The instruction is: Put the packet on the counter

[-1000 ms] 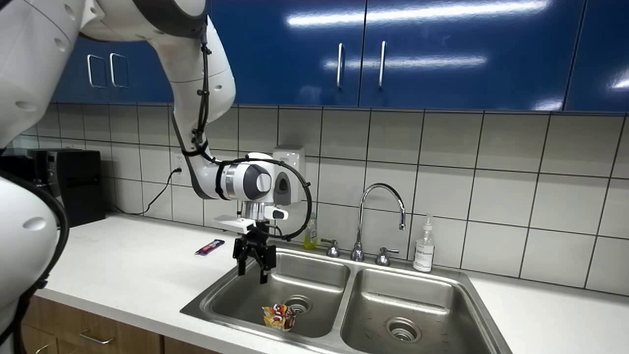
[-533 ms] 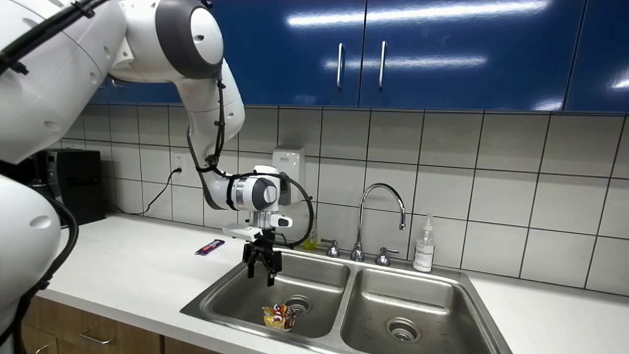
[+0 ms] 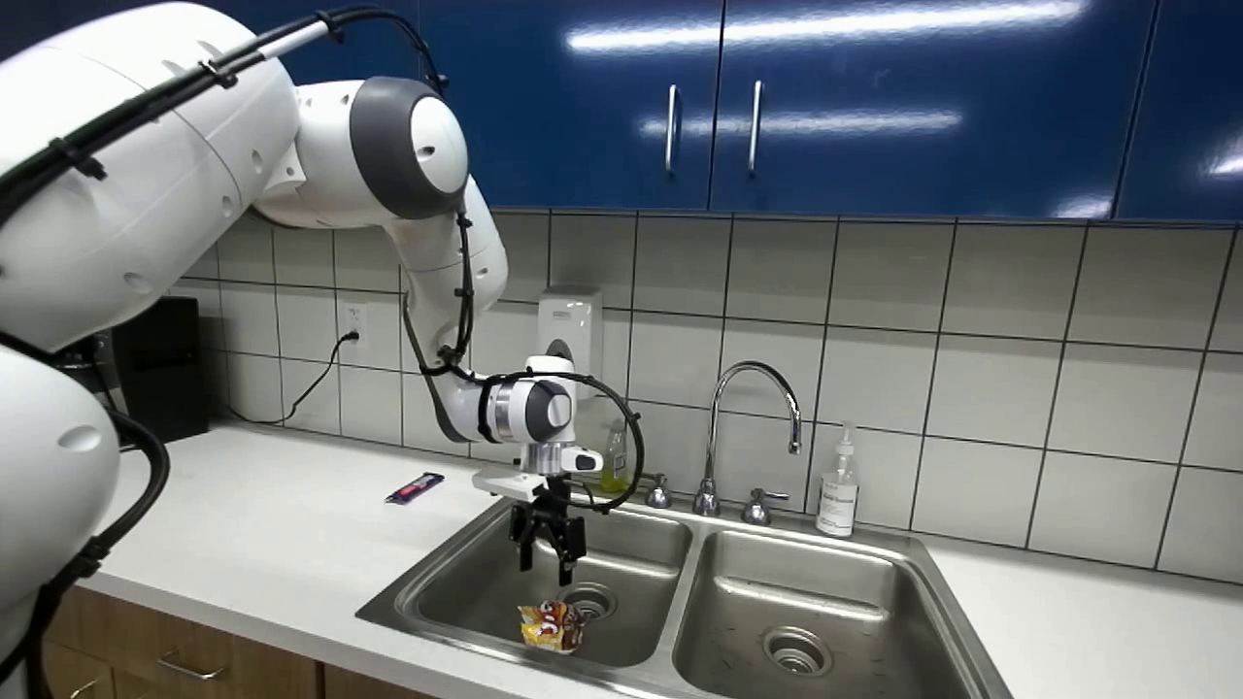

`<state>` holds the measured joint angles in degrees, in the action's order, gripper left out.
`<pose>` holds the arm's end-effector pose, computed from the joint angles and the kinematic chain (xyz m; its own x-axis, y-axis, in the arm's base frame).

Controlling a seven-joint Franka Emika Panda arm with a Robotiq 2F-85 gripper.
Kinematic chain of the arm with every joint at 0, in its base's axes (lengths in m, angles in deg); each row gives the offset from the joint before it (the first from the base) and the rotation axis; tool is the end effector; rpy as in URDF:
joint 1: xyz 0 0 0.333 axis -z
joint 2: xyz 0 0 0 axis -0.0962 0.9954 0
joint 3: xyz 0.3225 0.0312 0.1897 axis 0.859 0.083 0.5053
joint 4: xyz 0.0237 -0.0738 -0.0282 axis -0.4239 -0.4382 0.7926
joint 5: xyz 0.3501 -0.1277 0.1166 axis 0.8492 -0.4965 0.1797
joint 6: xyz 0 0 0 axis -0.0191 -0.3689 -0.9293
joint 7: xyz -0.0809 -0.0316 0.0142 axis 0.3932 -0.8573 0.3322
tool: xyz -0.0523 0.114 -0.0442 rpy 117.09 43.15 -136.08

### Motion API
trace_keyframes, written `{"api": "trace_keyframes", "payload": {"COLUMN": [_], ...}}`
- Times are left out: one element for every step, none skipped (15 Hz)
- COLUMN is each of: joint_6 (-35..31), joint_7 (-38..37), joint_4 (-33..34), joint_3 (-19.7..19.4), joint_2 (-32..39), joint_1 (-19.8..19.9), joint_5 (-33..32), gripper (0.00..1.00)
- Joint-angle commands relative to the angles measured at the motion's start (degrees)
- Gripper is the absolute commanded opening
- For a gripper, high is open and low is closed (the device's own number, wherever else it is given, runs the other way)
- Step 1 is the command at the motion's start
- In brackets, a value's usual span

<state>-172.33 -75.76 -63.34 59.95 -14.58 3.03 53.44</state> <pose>0.6633 -0.0451 0.1204 0.9256 -0.3568 -0.1264 -0.3371 -0.9289 0.1532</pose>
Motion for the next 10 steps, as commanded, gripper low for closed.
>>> {"api": "trace_keyframes", "payload": {"joint_6": [3.4,3.6,3.7,3.6,3.5,3.6,3.4,3.4,3.3,3.0], "joint_7": [3.3,4.0,4.7,5.6,6.0,6.5,6.4,6.5,6.6,6.3], "joint_4": [5.3,6.1,6.9,7.5,8.2,8.8,9.5,10.1,10.7,11.2], "joint_3": [0.1,0.2,0.1,0.2,0.0,-0.1,-0.4,-0.4,-0.4,-0.7], "joint_2": [4.1,5.0,5.9,6.7,7.5,8.3,9.1,9.8,10.5,11.1], "joint_1": [0.0,0.0,0.0,0.0,-0.1,-0.1,-0.3,-0.1,-0.1,-0.2], "joint_5": [-1.0,-1.1,-1.3,-1.5,-1.7,-1.9,-2.1,-2.0,-2.1,-2.3], "gripper": [1.00,1.00,1.00,1.00,1.00,1.00,1.00,1.00,1.00,1.00]}}
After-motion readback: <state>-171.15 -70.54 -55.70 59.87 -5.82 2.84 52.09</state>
